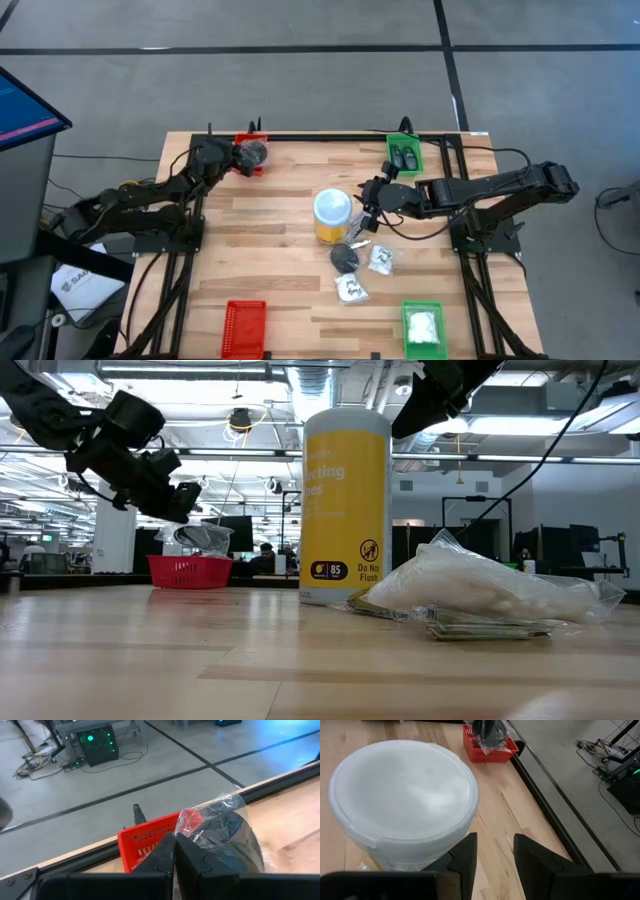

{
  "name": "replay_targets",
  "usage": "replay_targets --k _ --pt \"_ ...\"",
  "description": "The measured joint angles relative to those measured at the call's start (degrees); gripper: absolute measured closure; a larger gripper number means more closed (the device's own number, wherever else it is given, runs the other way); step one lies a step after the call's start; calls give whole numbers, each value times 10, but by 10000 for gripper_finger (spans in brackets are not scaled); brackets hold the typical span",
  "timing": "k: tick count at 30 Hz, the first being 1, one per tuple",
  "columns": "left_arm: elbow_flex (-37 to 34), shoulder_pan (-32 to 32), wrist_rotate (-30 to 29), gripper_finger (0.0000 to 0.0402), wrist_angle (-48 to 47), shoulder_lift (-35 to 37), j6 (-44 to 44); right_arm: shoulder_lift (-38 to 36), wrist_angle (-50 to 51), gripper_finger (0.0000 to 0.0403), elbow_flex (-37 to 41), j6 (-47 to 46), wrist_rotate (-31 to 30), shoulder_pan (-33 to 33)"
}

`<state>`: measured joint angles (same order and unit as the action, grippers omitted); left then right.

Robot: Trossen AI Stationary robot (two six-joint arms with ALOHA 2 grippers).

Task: Pick & Place Travel size toiletries
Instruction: Put the black hairbrush into the top orange bin

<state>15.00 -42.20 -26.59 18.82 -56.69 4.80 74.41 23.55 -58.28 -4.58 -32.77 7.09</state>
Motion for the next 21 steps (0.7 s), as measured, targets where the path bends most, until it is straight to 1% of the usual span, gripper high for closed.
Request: replay_targets --k 5,10,17,21 --pt "0 -20 11 401 15 -29 1 0 0 284 0 0 0 0" --pt "0 -23 25 401 43 -69 2 0 0 284 0 0 0 0" --pt "0 -23 -16 401 69 -107 -13 0 0 284 0 0 0 0" --pt "0 -23 -20 399 77 -115 -15 0 0 284 0 0 0 0"
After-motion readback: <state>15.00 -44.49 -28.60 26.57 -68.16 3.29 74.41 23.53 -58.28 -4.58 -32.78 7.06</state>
